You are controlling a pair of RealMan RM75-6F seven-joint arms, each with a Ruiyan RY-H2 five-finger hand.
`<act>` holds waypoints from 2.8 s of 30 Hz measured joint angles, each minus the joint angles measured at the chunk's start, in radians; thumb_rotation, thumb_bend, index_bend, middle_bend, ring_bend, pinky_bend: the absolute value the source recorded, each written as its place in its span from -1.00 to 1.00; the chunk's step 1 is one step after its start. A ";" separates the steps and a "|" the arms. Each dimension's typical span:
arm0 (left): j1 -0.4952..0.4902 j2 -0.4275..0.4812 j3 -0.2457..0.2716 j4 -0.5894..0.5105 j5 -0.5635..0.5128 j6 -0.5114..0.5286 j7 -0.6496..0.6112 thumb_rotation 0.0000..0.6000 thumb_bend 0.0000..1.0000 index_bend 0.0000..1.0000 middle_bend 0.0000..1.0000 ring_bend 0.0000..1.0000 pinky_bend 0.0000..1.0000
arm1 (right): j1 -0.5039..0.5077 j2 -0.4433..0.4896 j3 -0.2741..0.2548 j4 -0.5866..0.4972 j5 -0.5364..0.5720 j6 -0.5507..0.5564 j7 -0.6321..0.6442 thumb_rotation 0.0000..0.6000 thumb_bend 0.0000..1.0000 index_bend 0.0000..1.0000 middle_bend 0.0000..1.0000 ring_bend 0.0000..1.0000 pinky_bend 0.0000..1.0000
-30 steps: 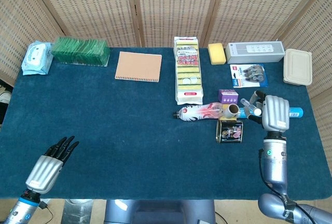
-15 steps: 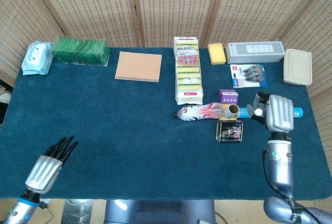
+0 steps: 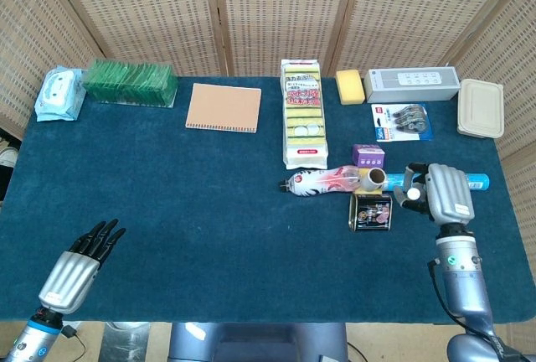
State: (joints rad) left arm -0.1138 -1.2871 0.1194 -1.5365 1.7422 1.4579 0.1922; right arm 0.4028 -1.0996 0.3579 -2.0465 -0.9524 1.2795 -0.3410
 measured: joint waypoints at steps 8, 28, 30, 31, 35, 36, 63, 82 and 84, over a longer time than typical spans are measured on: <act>0.001 -0.001 0.002 0.000 0.003 0.000 0.002 1.00 -0.59 -0.94 -0.97 -0.97 -0.57 | -0.023 0.102 -0.047 -0.120 -0.022 -0.024 0.010 1.00 -0.09 0.60 0.99 1.00 0.85; -0.001 0.002 0.001 -0.004 0.001 -0.008 0.004 1.00 -0.59 -0.94 -0.97 -0.96 -0.57 | -0.056 0.069 -0.112 -0.060 -0.151 0.071 0.099 1.00 -0.09 0.62 1.00 1.00 0.84; -0.004 0.000 -0.005 -0.005 -0.008 -0.014 0.008 1.00 -0.59 -0.94 -0.97 -0.96 -0.57 | -0.063 0.074 -0.131 -0.071 -0.142 0.066 0.111 1.00 -0.09 0.62 1.00 1.00 0.84; -0.004 -0.001 -0.006 -0.005 -0.011 -0.016 0.012 1.00 -0.59 -0.94 -0.97 -0.96 -0.57 | -0.065 0.076 -0.139 -0.076 -0.151 0.060 0.117 1.00 -0.09 0.62 1.00 1.00 0.84; -0.003 -0.002 0.000 -0.006 -0.005 -0.017 0.016 1.00 -0.59 -0.94 -0.97 -0.96 -0.57 | -0.071 0.078 -0.155 -0.089 -0.269 0.051 0.139 1.00 -0.09 0.62 1.00 1.00 0.84; -0.002 0.000 0.003 -0.006 0.002 -0.013 0.010 1.00 -0.59 -0.94 -0.97 -0.96 -0.57 | -0.070 0.075 -0.149 -0.089 -0.312 0.052 0.144 1.00 -0.08 0.62 1.00 1.00 0.84; -0.005 0.003 0.004 -0.006 0.004 -0.015 0.003 1.00 -0.59 -0.94 -0.97 -0.96 -0.57 | -0.079 0.056 -0.223 -0.147 -0.372 0.008 0.181 1.00 -0.11 0.63 1.00 1.00 0.84; -0.007 0.002 -0.009 -0.004 -0.016 -0.014 0.010 1.00 -0.59 -0.94 -0.97 -0.96 -0.57 | -0.059 -0.002 -0.251 -0.127 -0.274 0.014 0.009 1.00 -0.11 0.64 1.00 1.00 0.85; -0.006 0.001 -0.004 -0.005 -0.009 -0.013 0.019 1.00 -0.59 -0.94 -0.97 -0.96 -0.57 | -0.056 -0.014 -0.226 -0.114 -0.285 0.015 0.016 1.00 -0.11 0.64 1.00 1.00 0.85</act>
State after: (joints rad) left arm -0.1193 -1.2859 0.1154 -1.5414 1.7327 1.4445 0.2115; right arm 0.3467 -1.1135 0.1317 -2.1607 -1.2377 1.2947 -0.3249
